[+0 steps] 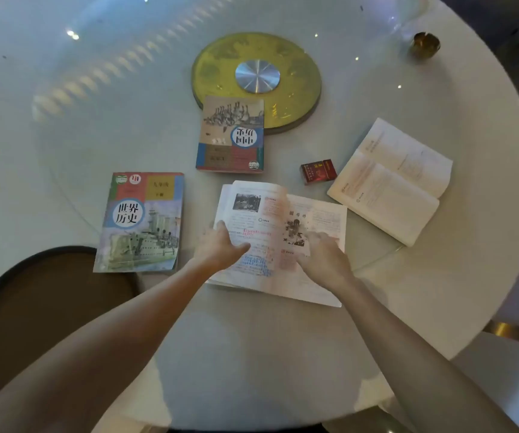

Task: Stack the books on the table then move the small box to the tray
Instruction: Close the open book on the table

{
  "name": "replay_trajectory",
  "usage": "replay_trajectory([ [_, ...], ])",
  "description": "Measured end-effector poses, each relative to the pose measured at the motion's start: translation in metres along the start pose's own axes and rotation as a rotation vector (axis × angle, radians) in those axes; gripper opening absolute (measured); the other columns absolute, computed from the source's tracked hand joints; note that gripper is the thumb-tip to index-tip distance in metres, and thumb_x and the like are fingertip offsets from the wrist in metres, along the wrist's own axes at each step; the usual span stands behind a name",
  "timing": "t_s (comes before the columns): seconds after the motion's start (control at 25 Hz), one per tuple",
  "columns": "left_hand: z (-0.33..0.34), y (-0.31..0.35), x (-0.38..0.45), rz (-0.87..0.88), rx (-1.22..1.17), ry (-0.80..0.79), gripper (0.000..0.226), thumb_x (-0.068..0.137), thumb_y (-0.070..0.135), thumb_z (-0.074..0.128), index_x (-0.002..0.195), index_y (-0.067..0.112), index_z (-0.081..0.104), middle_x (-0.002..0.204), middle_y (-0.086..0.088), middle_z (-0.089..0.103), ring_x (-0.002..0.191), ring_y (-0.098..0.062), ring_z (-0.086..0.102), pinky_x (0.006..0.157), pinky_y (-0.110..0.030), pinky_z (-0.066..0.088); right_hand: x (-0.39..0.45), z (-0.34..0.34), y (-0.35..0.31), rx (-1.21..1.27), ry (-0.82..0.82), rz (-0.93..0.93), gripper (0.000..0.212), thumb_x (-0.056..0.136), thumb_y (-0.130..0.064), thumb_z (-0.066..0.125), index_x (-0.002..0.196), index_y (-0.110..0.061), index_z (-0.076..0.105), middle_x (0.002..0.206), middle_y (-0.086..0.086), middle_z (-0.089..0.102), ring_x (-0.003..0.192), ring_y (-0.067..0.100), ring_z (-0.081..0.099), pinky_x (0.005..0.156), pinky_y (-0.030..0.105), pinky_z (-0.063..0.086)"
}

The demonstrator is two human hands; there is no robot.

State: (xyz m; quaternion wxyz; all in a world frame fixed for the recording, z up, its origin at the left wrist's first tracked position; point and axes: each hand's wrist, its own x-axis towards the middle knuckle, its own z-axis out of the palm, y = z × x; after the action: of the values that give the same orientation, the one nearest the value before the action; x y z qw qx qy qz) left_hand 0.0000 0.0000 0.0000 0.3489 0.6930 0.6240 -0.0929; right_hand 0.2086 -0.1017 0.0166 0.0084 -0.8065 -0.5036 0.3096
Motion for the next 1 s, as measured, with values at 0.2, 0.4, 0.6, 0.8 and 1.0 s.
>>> replay_trajectory([
  [0.2,0.015,-0.012,0.004,-0.159,-0.047,-0.006,0.096,0.081,0.067,0.062,0.148,0.002,0.036,0.146,-0.018,0.044,0.136,-0.036,0.04,0.11,-0.049,0.04,0.004,0.014,0.038,0.055,0.147,0.332,0.058,0.094,-0.035,0.065,0.14,-0.004,0.048,0.14,0.022,0.05,0.13,0.04,0.047,0.093,0.049,0.051],
  [0.4,0.03,-0.019,0.01,-0.21,-0.179,0.034,0.086,0.082,0.058,0.065,0.141,0.0,0.044,0.139,-0.019,0.049,0.133,-0.038,0.041,0.11,-0.051,0.04,0.009,0.03,0.072,0.191,0.072,0.46,0.062,0.091,-0.034,0.067,0.14,-0.001,0.049,0.142,0.02,0.048,0.132,0.038,0.049,0.094,0.046,0.049],
  [0.6,0.032,-0.008,0.013,-0.233,-0.615,-0.144,0.047,0.088,0.044,0.067,0.11,0.003,0.066,0.094,-0.005,0.069,0.075,-0.017,0.062,0.061,-0.027,0.046,0.01,0.032,0.075,0.433,0.101,0.468,0.06,0.085,-0.028,0.071,0.137,-0.003,0.052,0.138,0.019,0.051,0.128,0.038,0.053,0.104,0.048,0.05],
  [0.8,0.042,0.022,-0.004,0.034,-0.665,-0.243,0.044,0.082,0.039,0.08,0.115,0.011,0.072,0.108,0.001,0.077,0.091,-0.009,0.073,0.073,-0.019,0.057,0.007,0.028,0.075,0.474,0.072,0.412,0.05,0.083,-0.027,0.066,0.131,-0.014,0.057,0.13,0.01,0.059,0.122,0.031,0.058,0.1,0.052,0.054],
  [1.0,0.06,0.047,-0.022,0.159,-0.597,-0.325,0.054,0.077,0.058,0.078,0.109,0.016,0.067,0.106,0.001,0.07,0.096,-0.014,0.069,0.079,-0.033,0.061,0.006,0.035,0.078,0.623,0.138,0.399,0.022,0.1,-0.029,0.051,0.109,-0.016,0.066,0.109,0.009,0.071,0.099,0.027,0.064,0.087,0.04,0.054],
])
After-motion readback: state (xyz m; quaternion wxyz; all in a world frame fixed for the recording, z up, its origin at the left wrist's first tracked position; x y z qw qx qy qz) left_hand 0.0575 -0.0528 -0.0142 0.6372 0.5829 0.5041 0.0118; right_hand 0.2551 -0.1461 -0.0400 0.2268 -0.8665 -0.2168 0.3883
